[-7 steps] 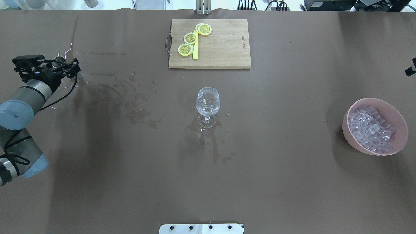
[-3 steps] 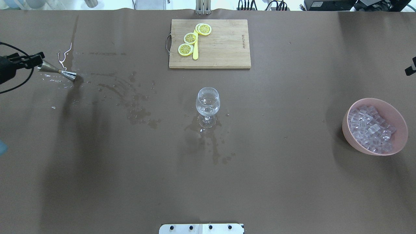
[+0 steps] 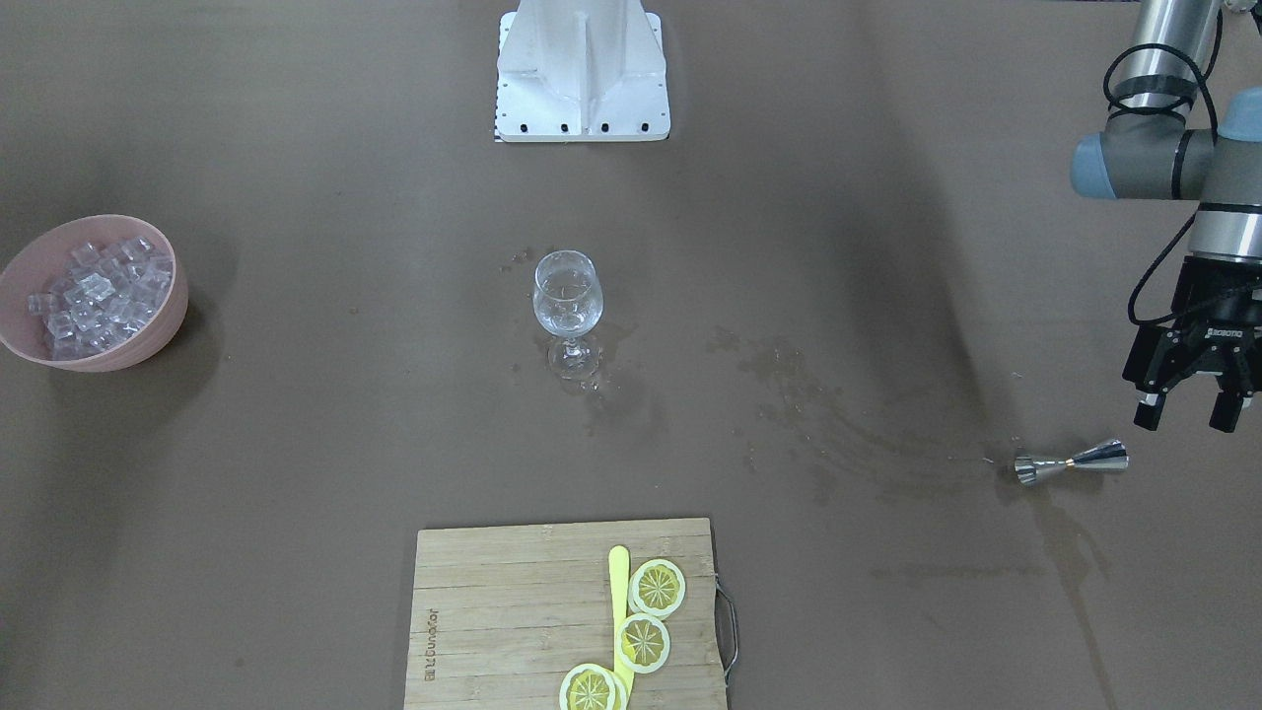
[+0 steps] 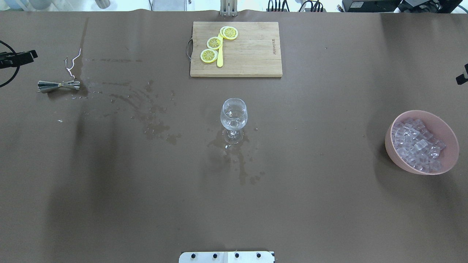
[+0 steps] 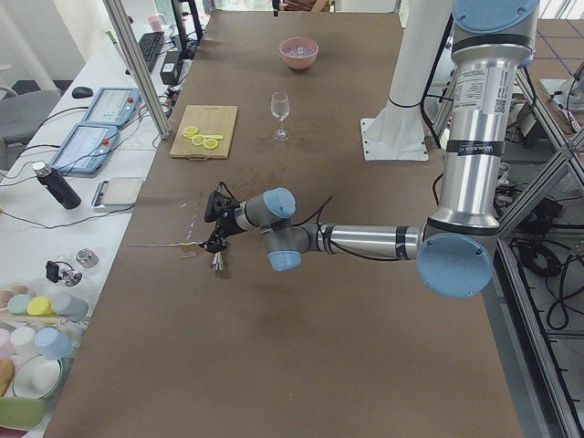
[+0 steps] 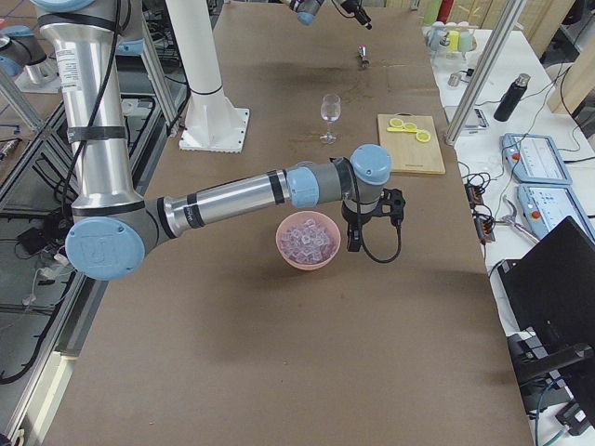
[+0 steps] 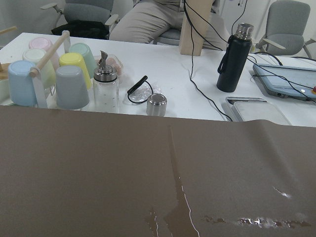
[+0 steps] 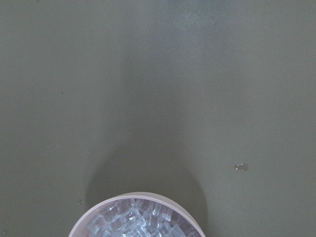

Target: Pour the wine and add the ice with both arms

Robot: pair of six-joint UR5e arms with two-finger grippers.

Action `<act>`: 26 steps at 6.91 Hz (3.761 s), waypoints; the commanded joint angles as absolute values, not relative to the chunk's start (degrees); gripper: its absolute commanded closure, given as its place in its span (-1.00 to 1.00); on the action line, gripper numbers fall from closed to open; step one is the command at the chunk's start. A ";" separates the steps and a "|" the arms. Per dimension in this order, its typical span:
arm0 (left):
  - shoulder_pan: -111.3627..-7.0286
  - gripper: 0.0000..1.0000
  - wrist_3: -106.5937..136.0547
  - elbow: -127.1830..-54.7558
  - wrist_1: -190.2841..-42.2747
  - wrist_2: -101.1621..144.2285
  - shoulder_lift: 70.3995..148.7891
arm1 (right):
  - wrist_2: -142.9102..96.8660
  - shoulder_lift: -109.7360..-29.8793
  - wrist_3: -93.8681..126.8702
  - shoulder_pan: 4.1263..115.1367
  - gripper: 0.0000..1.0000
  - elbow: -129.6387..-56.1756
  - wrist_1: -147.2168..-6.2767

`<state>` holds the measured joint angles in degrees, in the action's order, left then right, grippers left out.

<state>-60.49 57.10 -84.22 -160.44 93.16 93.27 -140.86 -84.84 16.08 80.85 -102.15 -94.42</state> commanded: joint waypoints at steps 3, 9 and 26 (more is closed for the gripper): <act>-60.56 -0.97 57.13 -85.69 -158.47 93.43 93.34 | -140.71 -84.81 16.08 80.86 -1.00 -102.57 -94.39; -60.64 -0.97 57.13 -87.36 -156.27 95.10 93.25 | -133.10 -86.04 26.69 69.92 -1.00 -112.14 -94.49; -60.47 -0.97 57.22 -87.36 -156.27 95.10 93.34 | -126.48 -93.43 11.97 57.13 -0.20 -107.85 -86.22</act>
